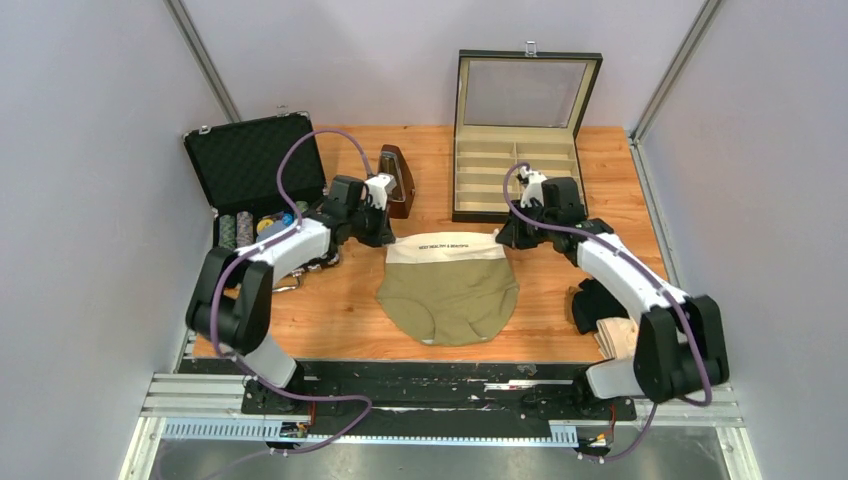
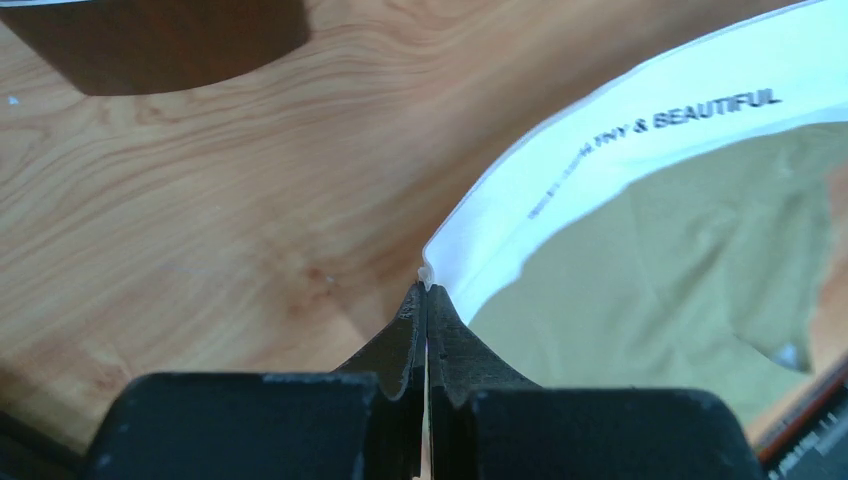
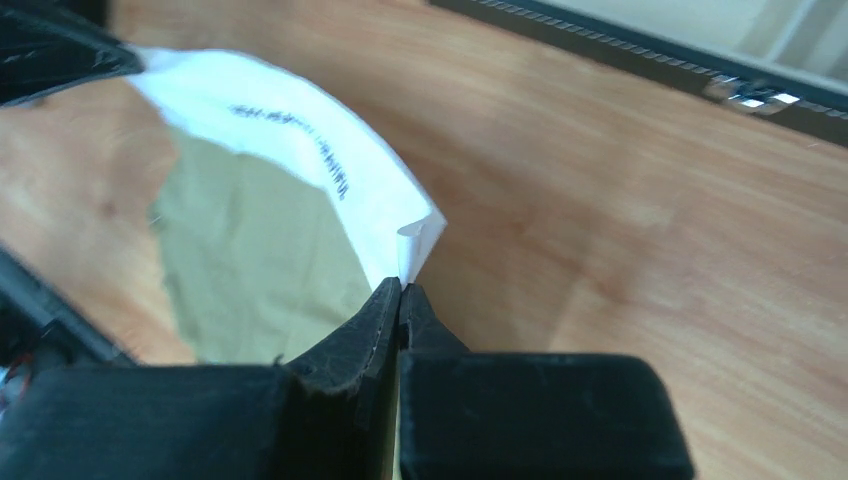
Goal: Roll the underwear
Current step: Flatten out the underwear at the center of the board, then fold the underwear at the center of the board.
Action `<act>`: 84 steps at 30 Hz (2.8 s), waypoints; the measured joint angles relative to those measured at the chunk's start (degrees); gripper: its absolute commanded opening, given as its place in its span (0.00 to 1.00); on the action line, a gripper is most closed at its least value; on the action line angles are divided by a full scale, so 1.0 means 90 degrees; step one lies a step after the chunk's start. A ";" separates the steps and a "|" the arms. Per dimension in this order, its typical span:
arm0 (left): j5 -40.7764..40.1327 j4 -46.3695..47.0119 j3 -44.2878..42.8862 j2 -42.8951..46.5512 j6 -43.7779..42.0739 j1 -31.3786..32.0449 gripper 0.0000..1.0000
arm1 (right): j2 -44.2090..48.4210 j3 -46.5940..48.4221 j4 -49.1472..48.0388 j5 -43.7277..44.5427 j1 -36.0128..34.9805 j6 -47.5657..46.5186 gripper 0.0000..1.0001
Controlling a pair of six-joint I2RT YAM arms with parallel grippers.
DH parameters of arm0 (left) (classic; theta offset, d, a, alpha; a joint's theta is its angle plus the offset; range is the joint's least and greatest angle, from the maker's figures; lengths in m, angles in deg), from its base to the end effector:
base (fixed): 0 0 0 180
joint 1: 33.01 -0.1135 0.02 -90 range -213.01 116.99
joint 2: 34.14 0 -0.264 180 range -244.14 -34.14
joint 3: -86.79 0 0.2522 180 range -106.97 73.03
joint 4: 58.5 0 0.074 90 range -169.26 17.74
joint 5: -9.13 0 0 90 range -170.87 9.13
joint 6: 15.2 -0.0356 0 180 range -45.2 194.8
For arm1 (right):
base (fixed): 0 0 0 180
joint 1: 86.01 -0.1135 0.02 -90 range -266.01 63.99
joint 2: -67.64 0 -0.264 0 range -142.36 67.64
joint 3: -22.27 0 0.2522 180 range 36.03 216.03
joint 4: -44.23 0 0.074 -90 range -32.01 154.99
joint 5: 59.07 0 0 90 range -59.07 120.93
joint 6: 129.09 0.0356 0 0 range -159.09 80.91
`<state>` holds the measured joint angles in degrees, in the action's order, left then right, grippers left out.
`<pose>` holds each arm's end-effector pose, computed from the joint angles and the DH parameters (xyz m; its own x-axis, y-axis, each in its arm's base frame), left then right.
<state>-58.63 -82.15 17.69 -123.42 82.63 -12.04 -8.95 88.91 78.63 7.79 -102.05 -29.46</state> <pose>0.3038 -0.1309 0.2164 -0.7205 0.1411 -0.6790 0.4926 0.7932 -0.3579 0.2686 0.0918 0.2521 -0.7500 -0.0556 -0.6591 -0.4044 0.8271 0.3905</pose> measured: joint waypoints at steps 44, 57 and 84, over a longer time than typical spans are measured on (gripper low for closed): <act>-0.1231 0.0391 -0.1265 -0.2251 0.0930 -0.0270 0.33 | -0.0163 -0.0457 -0.0384 -0.1277 -0.0784 -0.2191 0.20; -0.0857 0.0843 -0.1282 -0.2465 0.1052 -0.0355 0.03 | -0.0061 -0.0476 -0.0369 -0.1328 -0.0789 -0.2276 0.19; -0.1338 0.0775 -0.0044 -0.1392 0.1685 -0.0585 0.00 | -0.4148 0.3024 -0.0481 -0.1870 -0.3835 -0.4966 0.40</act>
<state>-70.67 -75.18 17.30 -135.94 97.80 -17.31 -46.29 116.12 74.31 -9.04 -136.56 -74.16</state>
